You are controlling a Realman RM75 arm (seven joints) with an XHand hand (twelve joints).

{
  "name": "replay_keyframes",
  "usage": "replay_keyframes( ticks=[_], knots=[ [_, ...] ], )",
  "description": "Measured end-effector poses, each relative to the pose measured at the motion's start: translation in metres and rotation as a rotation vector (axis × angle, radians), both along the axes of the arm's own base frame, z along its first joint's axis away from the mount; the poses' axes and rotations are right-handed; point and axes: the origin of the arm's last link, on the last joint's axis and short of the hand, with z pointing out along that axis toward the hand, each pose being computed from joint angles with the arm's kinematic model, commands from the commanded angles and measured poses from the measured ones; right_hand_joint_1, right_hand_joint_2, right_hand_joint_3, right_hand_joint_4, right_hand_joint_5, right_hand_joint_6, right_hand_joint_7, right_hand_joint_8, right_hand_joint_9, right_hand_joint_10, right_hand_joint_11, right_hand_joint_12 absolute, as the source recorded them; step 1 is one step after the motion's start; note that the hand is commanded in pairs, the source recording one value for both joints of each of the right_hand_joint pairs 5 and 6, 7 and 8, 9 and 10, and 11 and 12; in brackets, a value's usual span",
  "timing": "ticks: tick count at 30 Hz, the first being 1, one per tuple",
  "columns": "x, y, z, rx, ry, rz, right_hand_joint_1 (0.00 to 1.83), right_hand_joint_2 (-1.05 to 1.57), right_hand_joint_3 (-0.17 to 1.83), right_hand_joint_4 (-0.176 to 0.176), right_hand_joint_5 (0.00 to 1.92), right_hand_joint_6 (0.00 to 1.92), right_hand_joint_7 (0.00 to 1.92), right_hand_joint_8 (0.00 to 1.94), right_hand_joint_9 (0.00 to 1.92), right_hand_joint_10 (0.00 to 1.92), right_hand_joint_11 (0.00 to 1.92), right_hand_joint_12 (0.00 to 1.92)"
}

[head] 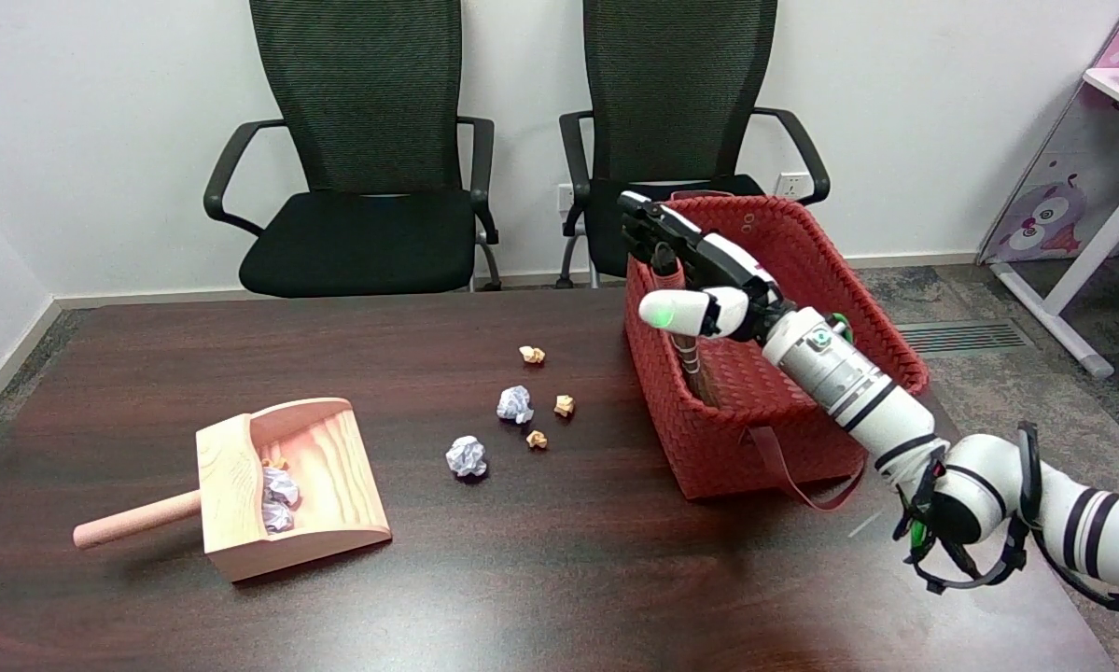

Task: Pick up the broom by its handle.

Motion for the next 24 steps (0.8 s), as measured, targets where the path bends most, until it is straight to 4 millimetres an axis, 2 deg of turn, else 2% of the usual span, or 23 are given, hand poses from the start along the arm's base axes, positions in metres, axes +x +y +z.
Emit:
replay_keyframes(
  ticks=[1, 4, 5, 9, 12, 16, 21, 24],
  knots=[
    [0.0002, -0.0003, -0.0005, 0.0, 0.007, -0.001, 0.96, 0.08, 0.63, -0.176, 0.17, 0.17, 0.17, 0.17, 0.31, 0.31, 0.34, 0.34],
    [0.0022, -0.0017, -0.0011, -0.004, 0.032, 0.003, 0.99, 0.11, 0.66, -0.176, 0.25, 0.25, 0.25, 0.25, 0.48, 0.48, 0.59, 0.59],
    [0.003, -0.0021, -0.0012, -0.006, 0.041, 0.005, 1.0, 0.12, 0.67, -0.176, 0.29, 0.29, 0.29, 0.29, 0.59, 0.59, 0.8, 0.8],
    [0.0053, -0.003, -0.0008, -0.015, 0.074, 0.012, 1.02, 0.15, 0.76, -0.176, 0.41, 0.41, 0.41, 0.41, 0.81, 0.81, 1.41, 1.41],
    [0.0062, -0.0033, -0.0005, -0.021, 0.092, 0.015, 1.03, 0.17, 0.81, -0.176, 0.43, 0.43, 0.43, 0.43, 0.93, 0.93, 1.65, 1.65],
    [0.007, -0.0034, 0.0, -0.028, 0.112, 0.016, 1.04, 0.21, 0.84, -0.176, 0.51, 0.51, 0.51, 0.51, 1.01, 1.01, 1.76, 1.76],
    [0.0072, -0.0033, 0.0005, -0.035, 0.129, 0.017, 1.04, 0.29, 0.81, -0.176, 0.7, 0.7, 0.7, 0.7, 1.1, 1.1, 1.84, 1.84],
    [0.0073, -0.0031, 0.0007, -0.038, 0.138, 0.017, 1.03, 0.36, 0.76, -0.176, 0.88, 0.88, 0.88, 0.88, 1.25, 1.25, 1.89, 1.89]
  ],
)
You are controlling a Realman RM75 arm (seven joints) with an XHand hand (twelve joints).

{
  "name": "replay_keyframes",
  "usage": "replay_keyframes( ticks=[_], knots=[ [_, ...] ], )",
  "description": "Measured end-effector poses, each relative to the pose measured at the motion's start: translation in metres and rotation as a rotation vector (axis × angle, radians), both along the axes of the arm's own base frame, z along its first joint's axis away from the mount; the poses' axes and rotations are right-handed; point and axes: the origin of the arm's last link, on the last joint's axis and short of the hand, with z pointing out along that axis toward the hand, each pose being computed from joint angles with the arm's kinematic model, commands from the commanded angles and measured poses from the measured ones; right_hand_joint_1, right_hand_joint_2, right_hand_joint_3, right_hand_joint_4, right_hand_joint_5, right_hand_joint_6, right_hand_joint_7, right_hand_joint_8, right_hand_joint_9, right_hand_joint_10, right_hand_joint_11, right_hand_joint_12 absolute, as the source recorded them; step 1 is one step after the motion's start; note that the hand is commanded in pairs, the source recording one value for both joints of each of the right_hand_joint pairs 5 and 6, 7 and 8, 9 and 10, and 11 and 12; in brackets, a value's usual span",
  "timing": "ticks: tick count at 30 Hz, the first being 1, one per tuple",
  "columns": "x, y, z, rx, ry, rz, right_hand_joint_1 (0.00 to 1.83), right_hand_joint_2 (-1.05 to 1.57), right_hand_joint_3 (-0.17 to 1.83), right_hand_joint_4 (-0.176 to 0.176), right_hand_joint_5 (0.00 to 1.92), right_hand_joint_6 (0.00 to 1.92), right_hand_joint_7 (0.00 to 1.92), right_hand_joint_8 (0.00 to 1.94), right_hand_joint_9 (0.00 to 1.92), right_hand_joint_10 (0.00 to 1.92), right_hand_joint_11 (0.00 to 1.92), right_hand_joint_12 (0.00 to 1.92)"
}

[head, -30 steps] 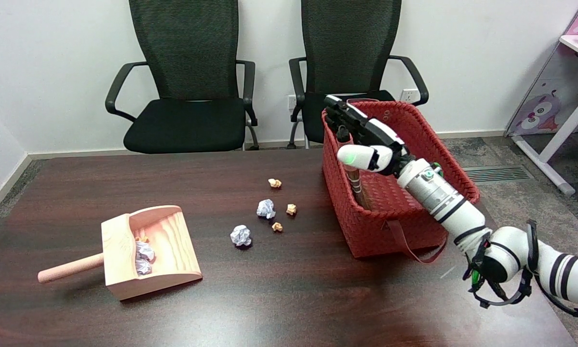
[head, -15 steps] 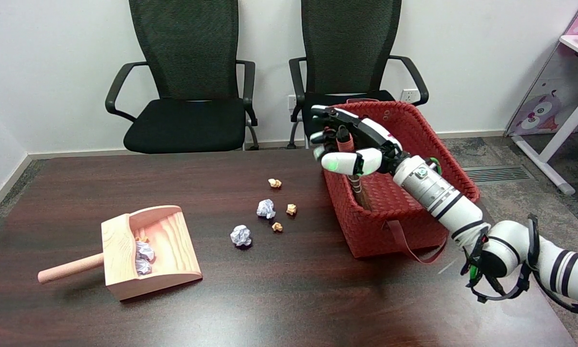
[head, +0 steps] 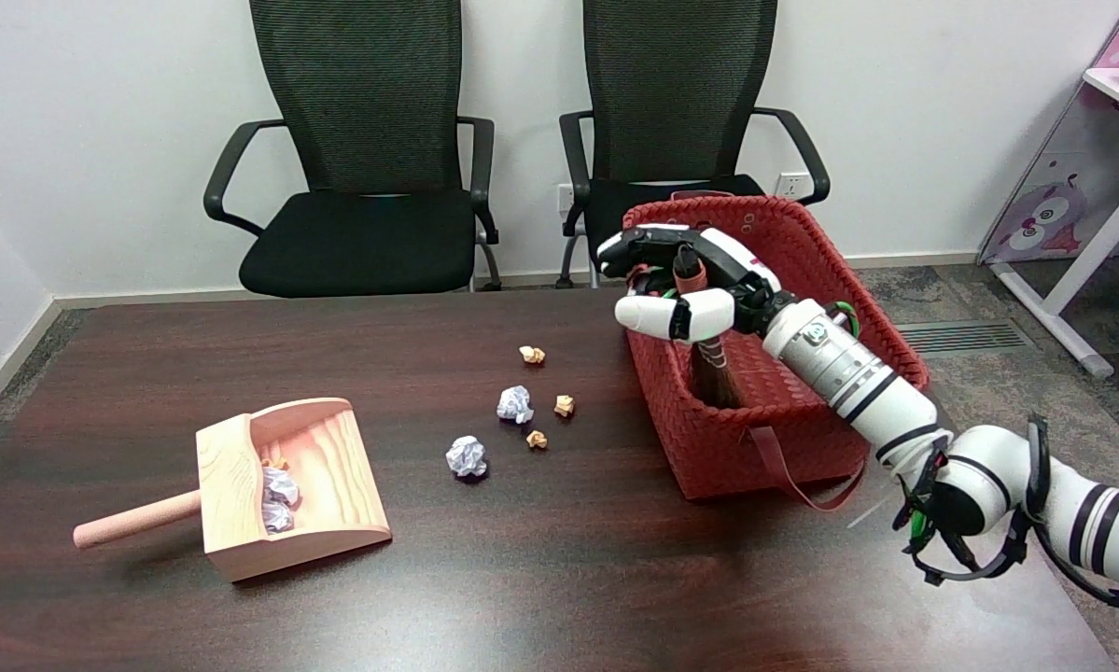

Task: Pick up the broom by its handle.

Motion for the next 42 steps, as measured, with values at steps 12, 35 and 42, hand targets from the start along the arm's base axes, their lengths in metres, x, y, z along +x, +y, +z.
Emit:
replay_keyframes(
  ticks=[12, 35, 42],
  knots=[
    [-0.001, 0.001, 0.002, -0.01, 0.02, -0.002, 0.93, 0.68, 0.76, 0.176, 1.66, 1.66, 1.66, 1.66, 1.77, 1.77, 1.92, 1.92],
    [0.008, -0.001, 0.0, -0.032, 0.047, 0.021, 0.99, 1.28, 0.89, 0.174, 1.92, 1.92, 1.92, 1.92, 1.92, 1.92, 1.92, 1.92],
    [0.026, -0.005, -0.001, -0.072, 0.087, 0.044, 0.98, 1.38, 0.95, 0.176, 1.92, 1.92, 1.92, 1.92, 1.92, 1.92, 1.92, 1.92]
  ],
)
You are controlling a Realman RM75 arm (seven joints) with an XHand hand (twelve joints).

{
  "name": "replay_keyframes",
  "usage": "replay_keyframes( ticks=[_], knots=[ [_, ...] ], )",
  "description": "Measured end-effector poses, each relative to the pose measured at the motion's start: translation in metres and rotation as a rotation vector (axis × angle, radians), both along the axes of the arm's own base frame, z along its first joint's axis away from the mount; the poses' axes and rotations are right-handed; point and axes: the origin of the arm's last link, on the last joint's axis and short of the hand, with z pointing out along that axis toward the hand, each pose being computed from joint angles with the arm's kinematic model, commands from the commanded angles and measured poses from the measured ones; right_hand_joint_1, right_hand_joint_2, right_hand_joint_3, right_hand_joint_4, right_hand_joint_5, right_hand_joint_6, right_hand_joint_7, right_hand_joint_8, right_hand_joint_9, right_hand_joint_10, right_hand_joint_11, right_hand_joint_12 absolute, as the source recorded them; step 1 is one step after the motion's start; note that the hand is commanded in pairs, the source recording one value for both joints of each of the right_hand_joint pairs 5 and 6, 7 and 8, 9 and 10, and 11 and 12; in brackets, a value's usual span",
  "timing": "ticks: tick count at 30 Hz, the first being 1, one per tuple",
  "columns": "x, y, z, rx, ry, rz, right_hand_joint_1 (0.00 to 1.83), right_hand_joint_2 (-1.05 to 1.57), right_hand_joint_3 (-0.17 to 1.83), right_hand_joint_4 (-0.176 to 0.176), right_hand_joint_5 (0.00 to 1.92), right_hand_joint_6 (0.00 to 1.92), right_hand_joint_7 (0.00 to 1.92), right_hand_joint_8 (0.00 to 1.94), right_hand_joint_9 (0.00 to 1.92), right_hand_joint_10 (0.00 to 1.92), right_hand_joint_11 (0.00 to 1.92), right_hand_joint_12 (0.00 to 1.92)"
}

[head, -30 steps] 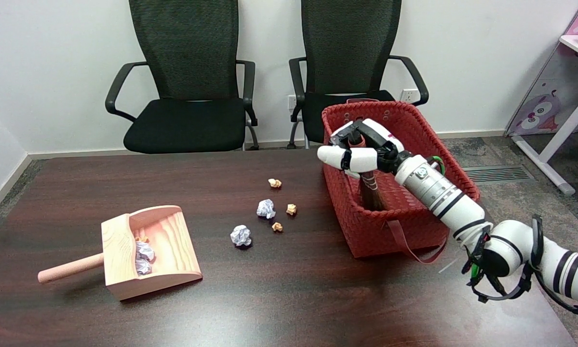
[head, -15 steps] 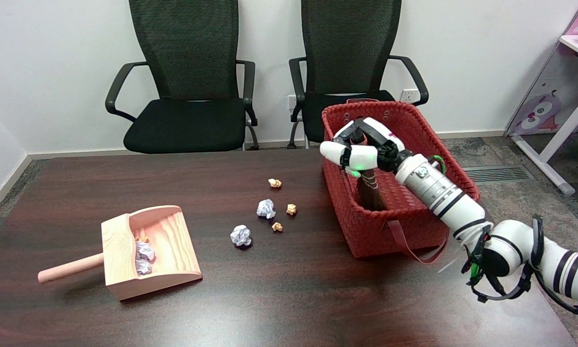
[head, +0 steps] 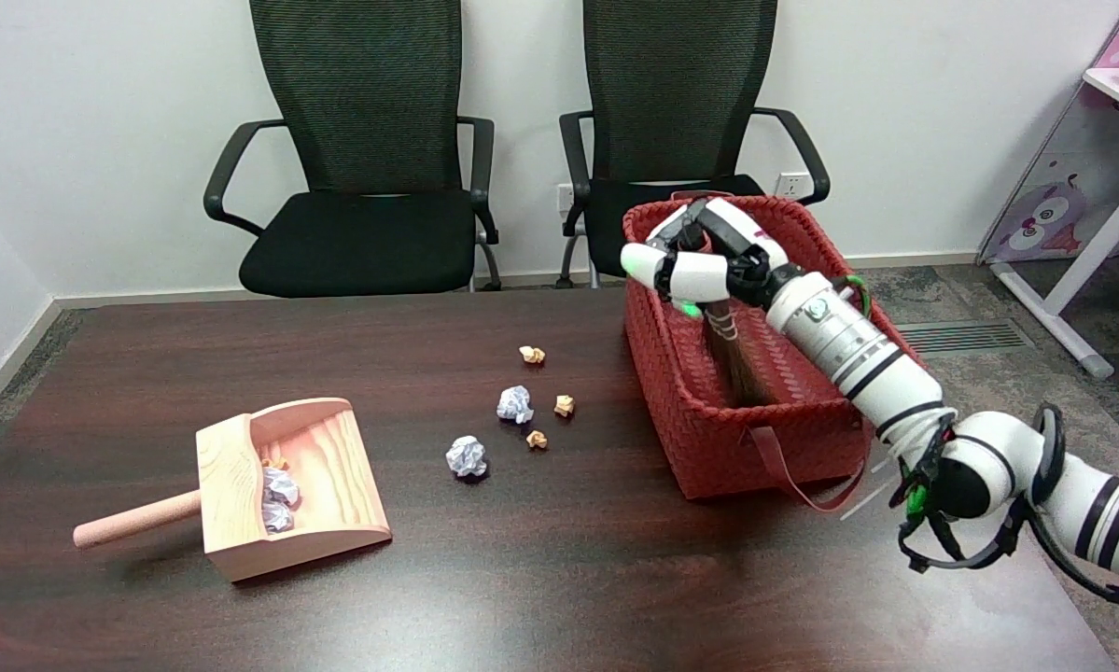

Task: Pick up the broom by its handle.

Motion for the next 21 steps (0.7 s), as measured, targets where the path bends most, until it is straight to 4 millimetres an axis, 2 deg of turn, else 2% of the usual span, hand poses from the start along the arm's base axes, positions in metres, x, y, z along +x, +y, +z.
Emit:
replay_keyframes(
  ticks=[5, 12, 21],
  knots=[
    [0.014, -0.003, -0.001, -0.03, 0.02, 0.023, 0.96, 1.44, 1.09, 0.176, 1.92, 1.92, 1.92, 1.92, 1.92, 1.92, 1.92, 1.92],
    [0.049, -0.01, -0.005, -0.066, 0.008, 0.107, 0.96, 1.46, 1.15, 0.176, 1.92, 1.92, 1.92, 1.92, 1.92, 1.92, 1.92, 1.92],
    [0.091, -0.01, -0.009, -0.101, -0.06, 0.247, 0.95, 1.5, 1.23, 0.176, 1.92, 1.92, 1.92, 1.92, 1.92, 1.92, 1.92, 1.92]
  ],
)
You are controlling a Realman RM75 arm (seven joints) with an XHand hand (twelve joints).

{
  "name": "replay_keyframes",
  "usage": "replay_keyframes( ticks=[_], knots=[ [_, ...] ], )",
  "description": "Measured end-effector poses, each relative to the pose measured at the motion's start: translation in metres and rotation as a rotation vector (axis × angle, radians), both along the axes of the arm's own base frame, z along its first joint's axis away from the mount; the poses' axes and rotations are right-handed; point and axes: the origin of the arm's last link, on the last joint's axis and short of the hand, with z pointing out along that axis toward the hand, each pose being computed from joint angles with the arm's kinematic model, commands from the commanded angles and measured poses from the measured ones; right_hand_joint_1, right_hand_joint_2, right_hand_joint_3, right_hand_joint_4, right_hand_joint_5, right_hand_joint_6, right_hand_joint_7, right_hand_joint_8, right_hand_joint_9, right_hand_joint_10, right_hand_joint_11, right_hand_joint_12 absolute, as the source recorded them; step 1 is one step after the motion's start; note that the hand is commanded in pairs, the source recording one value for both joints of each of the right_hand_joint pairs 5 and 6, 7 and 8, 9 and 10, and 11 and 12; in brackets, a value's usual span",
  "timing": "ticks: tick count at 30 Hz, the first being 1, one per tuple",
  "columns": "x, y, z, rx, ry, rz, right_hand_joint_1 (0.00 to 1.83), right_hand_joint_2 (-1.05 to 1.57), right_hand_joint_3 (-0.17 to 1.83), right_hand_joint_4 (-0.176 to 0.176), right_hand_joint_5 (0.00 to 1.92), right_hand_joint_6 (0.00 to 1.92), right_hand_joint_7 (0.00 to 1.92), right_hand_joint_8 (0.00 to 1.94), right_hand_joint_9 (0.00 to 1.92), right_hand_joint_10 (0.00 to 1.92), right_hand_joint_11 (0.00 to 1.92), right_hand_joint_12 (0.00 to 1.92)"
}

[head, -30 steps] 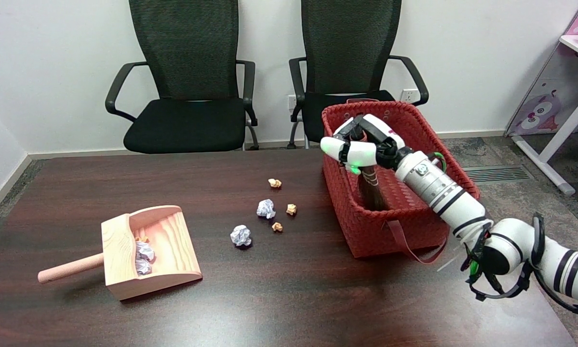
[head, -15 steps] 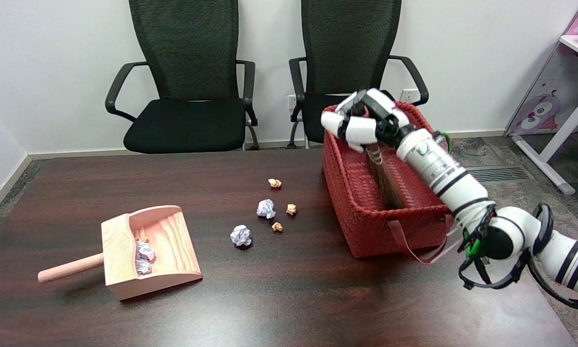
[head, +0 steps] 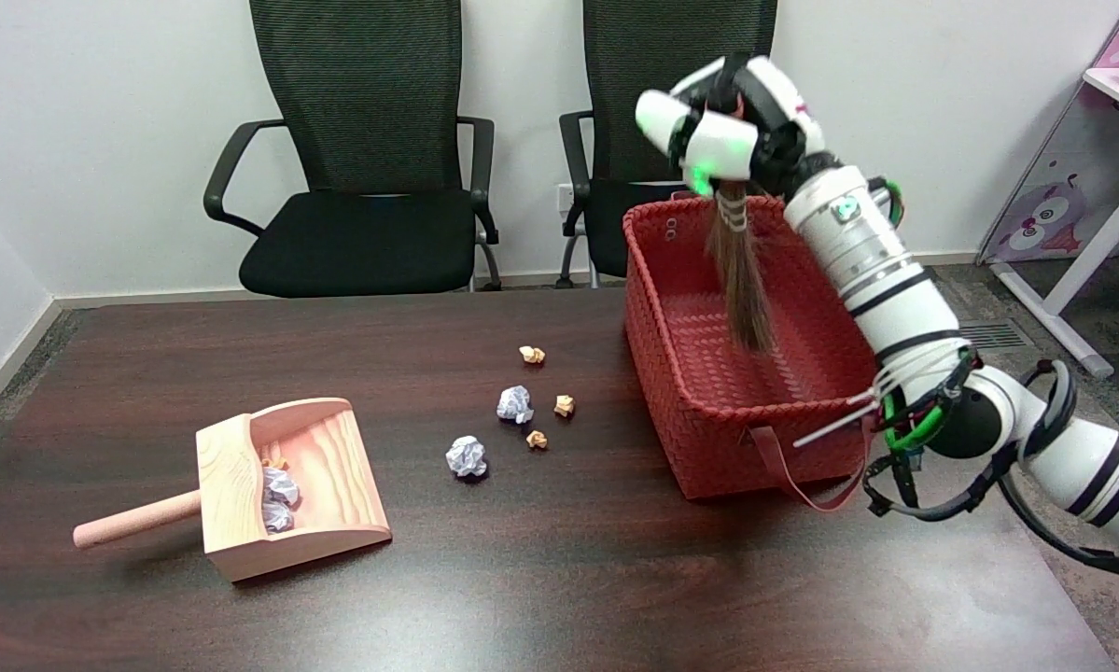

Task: Pick up the broom by its handle.

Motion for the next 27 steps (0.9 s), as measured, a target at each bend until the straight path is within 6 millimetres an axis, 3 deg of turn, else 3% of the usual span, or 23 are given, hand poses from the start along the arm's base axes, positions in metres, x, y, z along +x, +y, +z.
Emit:
replay_keyframes(
  ticks=[15, 27],
  knots=[
    [0.061, -0.001, -0.032, 0.074, -0.067, 0.163, 0.93, 1.49, 1.44, 0.176, 1.92, 1.92, 1.92, 1.92, 1.92, 1.92, 1.92, 1.92],
    [0.081, -0.023, -0.08, 0.215, -0.106, 0.156, 0.86, 1.5, 1.5, 0.176, 1.92, 1.92, 1.92, 1.92, 1.92, 1.92, 1.92, 1.92]
  ],
)
